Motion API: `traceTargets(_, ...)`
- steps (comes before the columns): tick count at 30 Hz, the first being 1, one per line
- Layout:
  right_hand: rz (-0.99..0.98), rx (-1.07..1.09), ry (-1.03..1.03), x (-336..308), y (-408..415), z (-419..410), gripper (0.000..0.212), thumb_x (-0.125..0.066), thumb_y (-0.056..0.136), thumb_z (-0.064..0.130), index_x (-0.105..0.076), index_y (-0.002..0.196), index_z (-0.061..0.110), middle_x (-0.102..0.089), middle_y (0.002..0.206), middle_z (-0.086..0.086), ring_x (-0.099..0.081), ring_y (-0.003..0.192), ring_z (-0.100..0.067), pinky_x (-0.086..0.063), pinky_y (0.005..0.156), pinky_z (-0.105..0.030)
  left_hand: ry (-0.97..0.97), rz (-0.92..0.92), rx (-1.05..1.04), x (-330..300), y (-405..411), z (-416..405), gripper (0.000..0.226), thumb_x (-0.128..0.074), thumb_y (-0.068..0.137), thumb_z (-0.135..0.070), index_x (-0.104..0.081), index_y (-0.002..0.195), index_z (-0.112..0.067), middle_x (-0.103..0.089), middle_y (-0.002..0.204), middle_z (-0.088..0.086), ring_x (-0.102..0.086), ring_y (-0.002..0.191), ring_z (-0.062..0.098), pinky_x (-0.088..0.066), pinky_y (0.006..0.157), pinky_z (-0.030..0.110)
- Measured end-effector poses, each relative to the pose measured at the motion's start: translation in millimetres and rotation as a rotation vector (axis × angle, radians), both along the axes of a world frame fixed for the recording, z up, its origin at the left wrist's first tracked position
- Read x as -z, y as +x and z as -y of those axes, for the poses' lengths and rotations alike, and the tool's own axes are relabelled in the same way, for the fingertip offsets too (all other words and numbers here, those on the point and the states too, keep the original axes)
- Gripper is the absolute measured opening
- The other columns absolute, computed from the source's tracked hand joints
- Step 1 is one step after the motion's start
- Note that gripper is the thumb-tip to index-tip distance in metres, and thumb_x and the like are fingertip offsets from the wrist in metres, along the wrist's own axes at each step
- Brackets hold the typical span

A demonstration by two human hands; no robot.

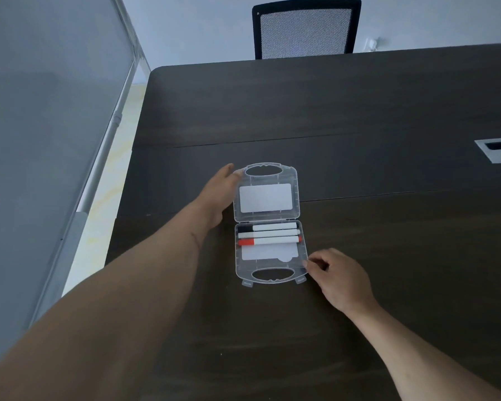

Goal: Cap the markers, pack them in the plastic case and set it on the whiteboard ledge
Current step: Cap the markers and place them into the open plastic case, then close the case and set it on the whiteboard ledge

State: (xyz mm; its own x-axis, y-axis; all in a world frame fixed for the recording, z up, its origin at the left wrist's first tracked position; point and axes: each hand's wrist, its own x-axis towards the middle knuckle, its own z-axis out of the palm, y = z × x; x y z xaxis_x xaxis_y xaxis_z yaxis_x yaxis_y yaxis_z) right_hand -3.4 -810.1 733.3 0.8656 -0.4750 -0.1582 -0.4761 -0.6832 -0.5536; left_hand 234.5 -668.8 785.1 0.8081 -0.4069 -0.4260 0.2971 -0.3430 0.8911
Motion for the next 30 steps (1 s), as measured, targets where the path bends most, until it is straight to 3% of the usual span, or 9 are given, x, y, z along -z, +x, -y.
traceTargets(4,0.014,0.008,0.01,0,1,-2,0.016,-0.054,0.089,0.045,-0.066,0.087,0.034,-0.057,0.08,0.017,-0.053,0.073,-0.003,-0.042,0.061,-0.027,-0.002,0.079,0.008,-7,-6,-2,0.041,-0.04,0.101,-0.032,-0.039,0.14,-0.019,-0.043,0.142,0.0,-0.04,0.122,0.015,-0.034,0.1,0.031)
traceTargets(8,0.011,0.014,-0.001,1,1,-2,0.018,-0.053,0.089,0.045,-0.066,0.089,0.033,-0.059,0.084,0.017,-0.055,0.078,-0.006,-0.044,0.064,-0.028,-0.036,0.134,-0.006,-12,-15,-10,0.036,-0.037,0.102,-0.032,-0.045,0.135,-0.02,-0.051,0.133,-0.001,-0.046,0.117,0.014,-0.039,0.094,0.028)
traceTargets(12,0.017,0.016,-0.016,0,2,-4,0.02,-0.052,0.09,0.046,-0.067,0.091,0.032,-0.059,0.085,0.017,-0.055,0.08,-0.007,-0.044,0.064,-0.028,-0.001,0.255,0.056,-18,-34,-26,0.034,-0.038,0.101,-0.036,-0.045,0.133,-0.026,-0.05,0.123,-0.011,-0.045,0.114,0.01,-0.041,0.077,0.018)
traceTargets(15,0.024,0.013,-0.012,-1,1,-5,0.027,-0.047,0.093,0.045,-0.068,0.092,0.029,-0.062,0.085,0.013,-0.056,0.081,-0.009,-0.046,0.066,-0.031,0.029,0.33,0.119,-17,-47,-44,0.034,-0.04,0.099,-0.037,-0.044,0.133,-0.028,-0.05,0.133,-0.008,-0.044,0.12,0.011,-0.047,0.086,0.024)
traceTargets(17,0.022,0.019,0.024,-5,0,-5,0.032,-0.043,0.096,0.042,-0.068,0.089,0.024,-0.064,0.082,0.008,-0.059,0.079,-0.012,-0.048,0.066,-0.033,0.053,0.362,0.15,-17,-53,-55,0.034,-0.043,0.098,-0.038,-0.045,0.131,-0.03,-0.052,0.131,-0.009,-0.047,0.119,0.01,-0.048,0.095,0.035)
traceTargets(20,0.011,0.011,0.112,-14,-1,-1,0.034,-0.041,0.098,0.036,-0.069,0.085,0.021,-0.065,0.079,0.003,-0.061,0.077,-0.015,-0.049,0.067,-0.035,0.083,0.412,0.202,-19,-62,-67,0.031,-0.046,0.097,-0.036,-0.046,0.127,-0.031,-0.055,0.127,-0.011,-0.049,0.115,0.008,-0.048,0.096,0.039)
traceTargets(23,-0.037,-0.046,0.154,-19,-3,2,0.03,-0.043,0.097,0.035,-0.07,0.101,0.023,-0.066,0.093,0.005,-0.06,0.087,-0.012,-0.046,0.073,-0.03,0.123,0.473,0.273,-17,-72,-76,0.029,-0.046,0.097,-0.038,-0.045,0.125,-0.035,-0.056,0.129,-0.009,-0.051,0.116,0.011,-0.05,0.094,0.042)
traceTargets(26,-0.073,-0.079,0.154,-20,-2,3,0.03,-0.042,0.098,0.034,-0.07,0.106,0.025,-0.065,0.097,0.005,-0.058,0.089,-0.011,-0.045,0.072,-0.027,0.154,0.519,0.326,-17,-83,-83,0.028,-0.047,0.096,-0.038,-0.044,0.124,-0.038,-0.055,0.13,-0.011,-0.051,0.117,0.01,-0.048,0.095,0.039)
traceTargets(30,-0.086,-0.099,0.163,-20,-6,2,0.033,-0.038,0.098,0.034,-0.07,0.104,0.03,-0.063,0.093,0.008,-0.056,0.086,-0.005,-0.04,0.067,-0.021,0.211,0.676,0.425,-15,-103,-93,0.034,-0.053,0.094,-0.031,-0.048,0.127,-0.029,-0.051,0.134,-0.011,-0.047,0.116,0.003,-0.04,0.096,0.026)
